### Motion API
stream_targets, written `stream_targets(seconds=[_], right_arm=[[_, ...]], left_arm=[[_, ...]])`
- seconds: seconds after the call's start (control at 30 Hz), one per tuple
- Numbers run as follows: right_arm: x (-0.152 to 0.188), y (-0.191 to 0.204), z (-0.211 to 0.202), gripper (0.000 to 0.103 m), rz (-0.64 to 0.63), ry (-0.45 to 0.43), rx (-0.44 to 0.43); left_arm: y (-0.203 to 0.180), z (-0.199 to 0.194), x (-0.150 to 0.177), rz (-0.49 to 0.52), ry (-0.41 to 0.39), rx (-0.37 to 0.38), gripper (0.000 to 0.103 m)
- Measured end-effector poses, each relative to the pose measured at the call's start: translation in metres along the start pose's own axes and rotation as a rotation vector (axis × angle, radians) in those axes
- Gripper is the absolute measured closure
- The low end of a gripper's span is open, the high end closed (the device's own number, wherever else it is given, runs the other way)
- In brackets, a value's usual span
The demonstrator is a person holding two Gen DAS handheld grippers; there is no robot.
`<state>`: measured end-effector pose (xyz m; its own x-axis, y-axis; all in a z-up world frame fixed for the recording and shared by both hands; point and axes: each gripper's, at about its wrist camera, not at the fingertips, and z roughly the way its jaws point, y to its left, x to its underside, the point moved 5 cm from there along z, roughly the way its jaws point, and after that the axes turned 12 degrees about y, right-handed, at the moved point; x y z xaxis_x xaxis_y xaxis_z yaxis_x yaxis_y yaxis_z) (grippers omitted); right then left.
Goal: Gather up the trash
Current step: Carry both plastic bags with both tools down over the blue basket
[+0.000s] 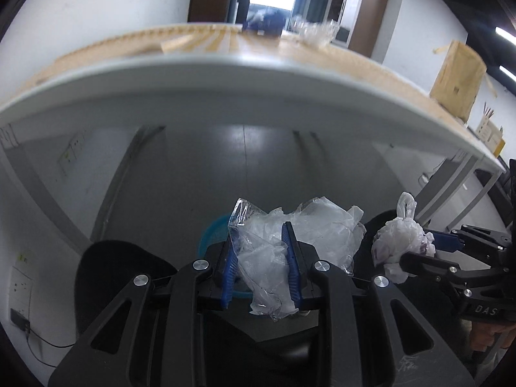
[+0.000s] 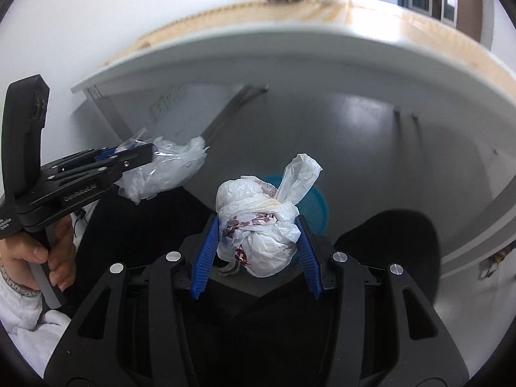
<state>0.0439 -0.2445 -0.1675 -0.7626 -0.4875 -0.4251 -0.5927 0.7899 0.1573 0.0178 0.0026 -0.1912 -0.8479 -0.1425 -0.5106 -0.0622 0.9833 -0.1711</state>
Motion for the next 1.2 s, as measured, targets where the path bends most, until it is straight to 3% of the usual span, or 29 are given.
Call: stream_targets(seconds=[0.3, 0.67, 1.2], right_arm=[[-0.002, -0.007, 0.068, 0.058, 0.02, 0.104, -0.009], [-0.022, -0.026, 0.139, 0.058, 0.091, 0.233, -0.031], [-0.039, -0.049, 0.221, 0.058, 0.205, 0.376, -0.054]], left_arm=[[0.024, 0.055, 0.002, -0.044, 0.093, 0.025, 0.078], [0.033, 0.12, -0.018, -0.059, 0.186, -0.034, 0.078], [0.069, 0.211, -0.045, -0.256, 0.372, -0.017, 0.078]])
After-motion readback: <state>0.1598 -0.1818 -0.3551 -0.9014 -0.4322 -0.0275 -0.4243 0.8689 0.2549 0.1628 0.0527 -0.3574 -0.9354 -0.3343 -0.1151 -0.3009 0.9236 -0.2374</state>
